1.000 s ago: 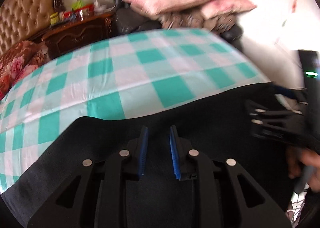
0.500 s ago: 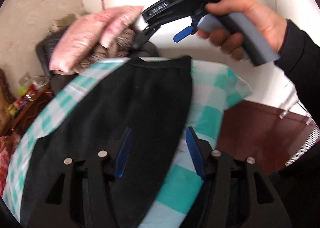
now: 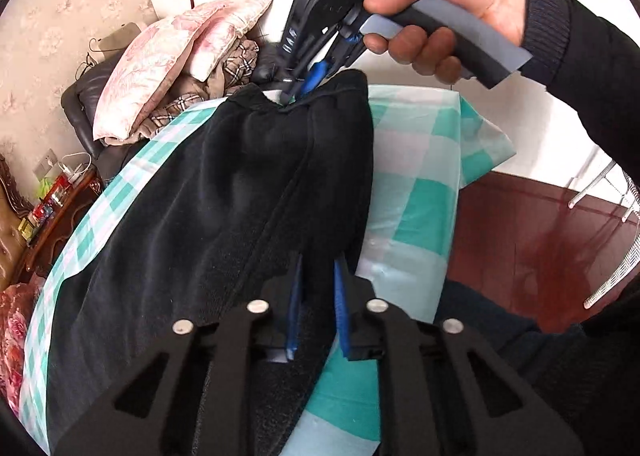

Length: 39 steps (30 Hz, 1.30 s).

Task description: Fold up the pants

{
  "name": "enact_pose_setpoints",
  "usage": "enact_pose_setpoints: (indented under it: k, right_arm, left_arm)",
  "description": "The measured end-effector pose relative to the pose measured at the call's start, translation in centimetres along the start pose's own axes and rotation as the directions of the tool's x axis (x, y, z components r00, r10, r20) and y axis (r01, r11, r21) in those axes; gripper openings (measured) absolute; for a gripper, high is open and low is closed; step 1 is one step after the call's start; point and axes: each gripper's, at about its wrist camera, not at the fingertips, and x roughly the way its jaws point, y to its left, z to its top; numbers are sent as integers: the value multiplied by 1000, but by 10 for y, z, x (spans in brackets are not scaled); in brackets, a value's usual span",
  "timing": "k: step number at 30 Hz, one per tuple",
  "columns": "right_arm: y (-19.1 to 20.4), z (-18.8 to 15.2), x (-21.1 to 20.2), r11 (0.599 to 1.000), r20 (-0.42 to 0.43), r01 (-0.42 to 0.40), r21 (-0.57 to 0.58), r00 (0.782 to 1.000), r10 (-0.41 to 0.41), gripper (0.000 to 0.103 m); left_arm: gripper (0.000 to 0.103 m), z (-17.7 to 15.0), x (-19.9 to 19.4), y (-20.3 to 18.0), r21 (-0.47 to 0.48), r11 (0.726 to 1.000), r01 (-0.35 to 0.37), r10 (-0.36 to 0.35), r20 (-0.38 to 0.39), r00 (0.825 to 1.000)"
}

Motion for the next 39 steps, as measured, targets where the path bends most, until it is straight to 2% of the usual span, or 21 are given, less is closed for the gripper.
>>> enact_pose_setpoints:
  k: [2,6,9,10,11,12,13,15,17,19,22,24,27,29,31,33,34,36,37,38,39]
  right_arm:
    - [4,6,-14,1000,36,-17,-22,999,17,6]
    - [15,18,-31,997,88,-41,-71,995,47,4]
    - [14,20,-27,996,112,-52,-77,992,60,1]
    - [10,20,-19,997,102,-45,-70,993,52,1]
    - [4,17,-7,998,78,-1,-58,997,5,1]
    - [0,15,3,998,58,36,-53,998,-33,1]
    - [-5,10,11,996,37,71,-45,997,-69,1]
    - [-14,3,18,996,18,87,-16,996,-87,1]
    - [-22,0,16,990,19,137,18,990,-137,1]
    - [-21,0,1,991,72,131,34,988,-134,2]
    - [0,5,-29,996,185,91,-8,979,-88,5]
    - [25,9,-30,993,208,71,-91,977,-50,7]
    - [52,14,-2,980,168,85,-179,984,-55,8]
    - [52,21,31,976,102,123,-180,989,-106,8]
    - [50,21,38,981,101,114,-155,990,-99,7]
    - [49,23,36,983,106,119,-141,989,-105,6]
    - [50,24,36,982,107,130,-137,987,-116,6]
    - [60,22,32,973,130,177,-150,979,-158,7]
    - [68,18,25,964,162,204,-169,971,-177,9]
    - [75,15,21,959,181,218,-180,966,-186,14]
    - [85,9,12,952,214,234,-197,958,-191,29]
  left_arm:
    - [9,2,-6,2,-8,1000,-21,21,21,1000]
    - [6,13,-16,6,-7,994,-107,107,74,991]
    - [6,13,-9,4,0,996,-93,93,48,995]
    - [6,11,-3,-2,26,996,-80,79,30,996]
    - [7,9,0,-5,41,997,-65,64,20,998]
    - [9,8,4,-9,54,997,-47,46,5,999]
    - [17,7,8,-12,64,997,-34,34,-11,999]
    - [30,6,9,-13,68,998,-16,16,-9,1000]
    - [33,8,6,-8,38,999,9,-9,1,1000]
    - [36,10,-2,0,2,1000,15,-15,37,999]
    - [38,13,-14,28,-137,990,15,-2,94,996]
    - [35,10,-17,52,-266,964,14,13,100,995]
    - [27,3,-16,80,-401,916,1,32,76,997]
    - [26,-3,-17,91,-455,891,-21,51,54,997]
    - [26,-10,-23,104,-502,864,-36,70,49,996]
    - [26,-19,-36,124,-559,824,-95,137,34,990]
    - [26,-25,-43,136,-597,793,-123,169,21,985]
    - [26,-50,-60,168,-695,691,-199,240,-39,970]
    - [26,-61,-68,178,-718,657,-230,267,-63,962]
    - [27,-78,-81,193,-748,606,-272,303,-99,948]
    - [29,-95,-92,206,-773,557,-304,328,-132,935]
